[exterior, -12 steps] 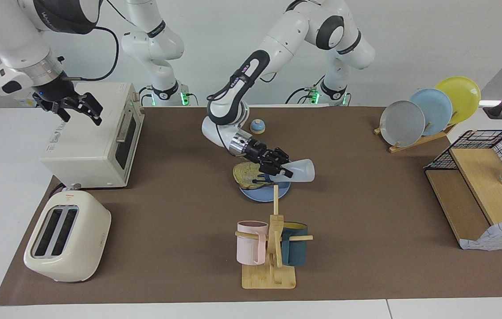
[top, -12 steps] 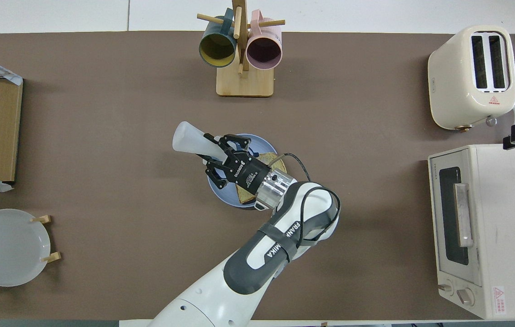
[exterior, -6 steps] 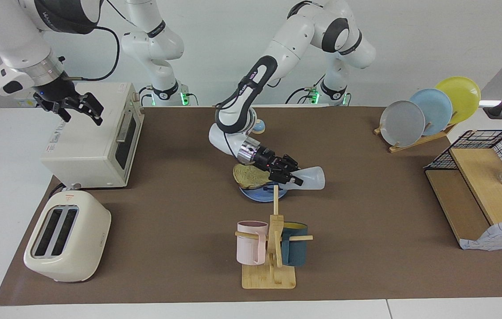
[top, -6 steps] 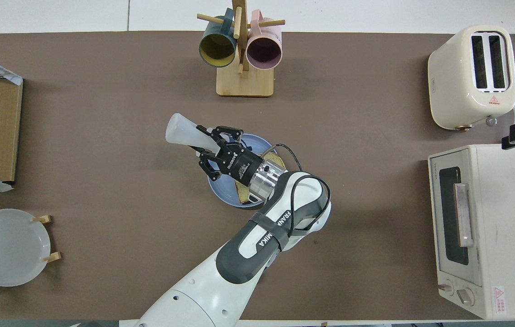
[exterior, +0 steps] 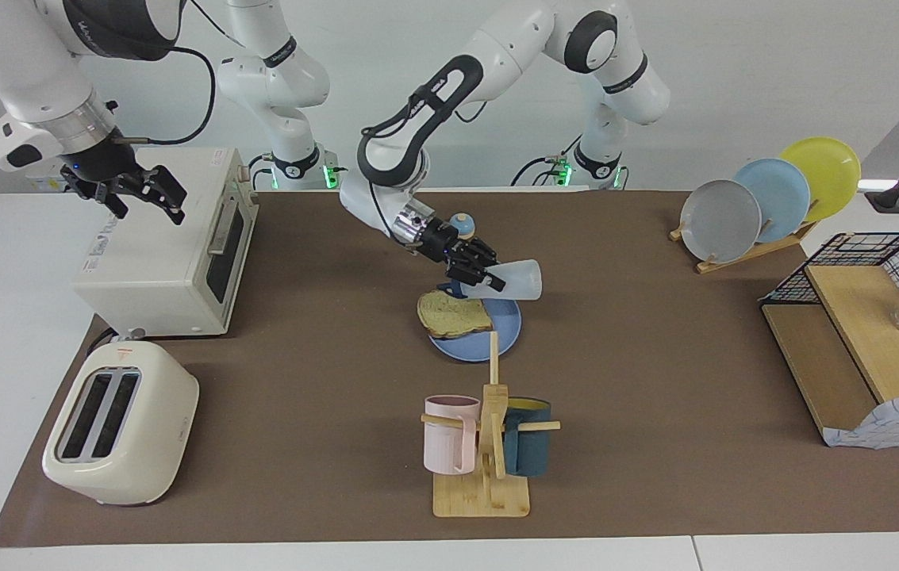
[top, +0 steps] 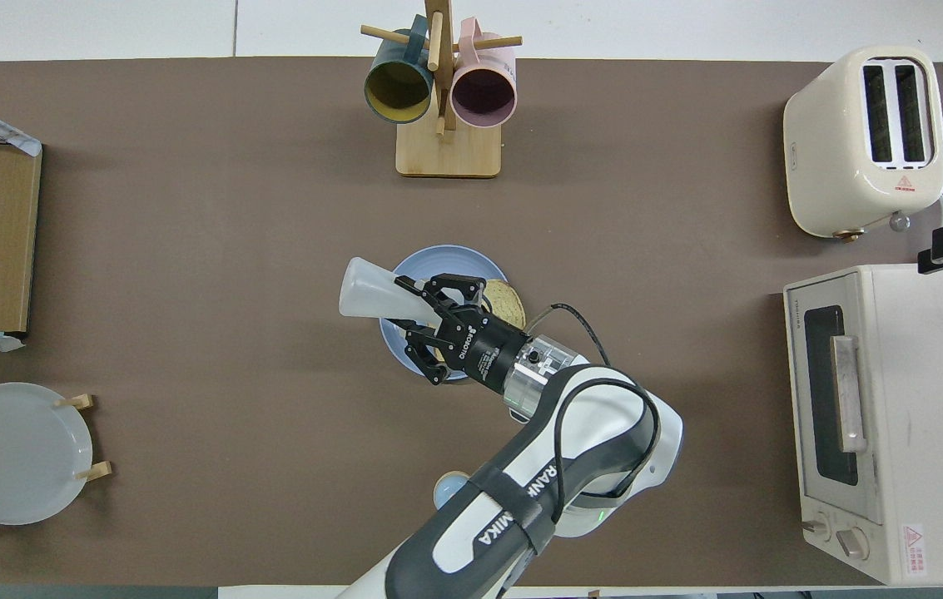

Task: Put bread on plate and add seasoning
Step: 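Shake the tilted bottle over the bread with the left gripper, then carry the bottle back beside the mug stand with the left gripper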

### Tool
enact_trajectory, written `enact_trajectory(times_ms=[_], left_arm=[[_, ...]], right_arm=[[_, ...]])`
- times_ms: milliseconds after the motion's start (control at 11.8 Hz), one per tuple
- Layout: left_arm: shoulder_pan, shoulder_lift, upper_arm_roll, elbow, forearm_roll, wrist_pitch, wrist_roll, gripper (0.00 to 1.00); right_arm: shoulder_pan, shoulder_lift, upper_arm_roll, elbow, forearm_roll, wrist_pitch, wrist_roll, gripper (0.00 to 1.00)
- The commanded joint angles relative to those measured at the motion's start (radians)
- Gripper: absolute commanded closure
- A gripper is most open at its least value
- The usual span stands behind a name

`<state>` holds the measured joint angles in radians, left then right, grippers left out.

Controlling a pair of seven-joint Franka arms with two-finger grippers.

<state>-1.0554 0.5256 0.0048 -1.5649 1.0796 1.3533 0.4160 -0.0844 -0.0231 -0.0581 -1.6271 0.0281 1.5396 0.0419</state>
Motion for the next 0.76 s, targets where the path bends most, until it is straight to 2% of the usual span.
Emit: enact_trajectory(times_ms=[0,169,254,508,678], left_arm=[[0.053,-0.148,0.003,-0.038,-0.139,0.02,-0.07,1.0],[0.162,-0.308,0.001,-0.067,-0.327,0.093,-0.125,1.0],[0.22,-0.365,0.001,-0.078,-0.401,0.127,-0.132,1.0],[0.429,-0.444,0.003,-0.08,-0.663,0.291,-0.135,1.0],[0.538,-0.449,0.003,-0.08,-0.8,0.395,-0.137,1.0]], right_arm=[[-0.014,-0.024,0.006,-0.033,-0.01,0.017,-0.027,0.0],[-0.012,-0.024,0.006,-0.033,-0.01,0.016,-0.02,0.0],[-0.005,-0.024,0.006,-0.033,-0.01,0.016,-0.019,0.0],[-0.003,-0.023,0.011,-0.03,-0.014,0.027,-0.019,0.0],[-0.009,-0.023,0.011,-0.03,-0.014,0.027,-0.019,0.0]])
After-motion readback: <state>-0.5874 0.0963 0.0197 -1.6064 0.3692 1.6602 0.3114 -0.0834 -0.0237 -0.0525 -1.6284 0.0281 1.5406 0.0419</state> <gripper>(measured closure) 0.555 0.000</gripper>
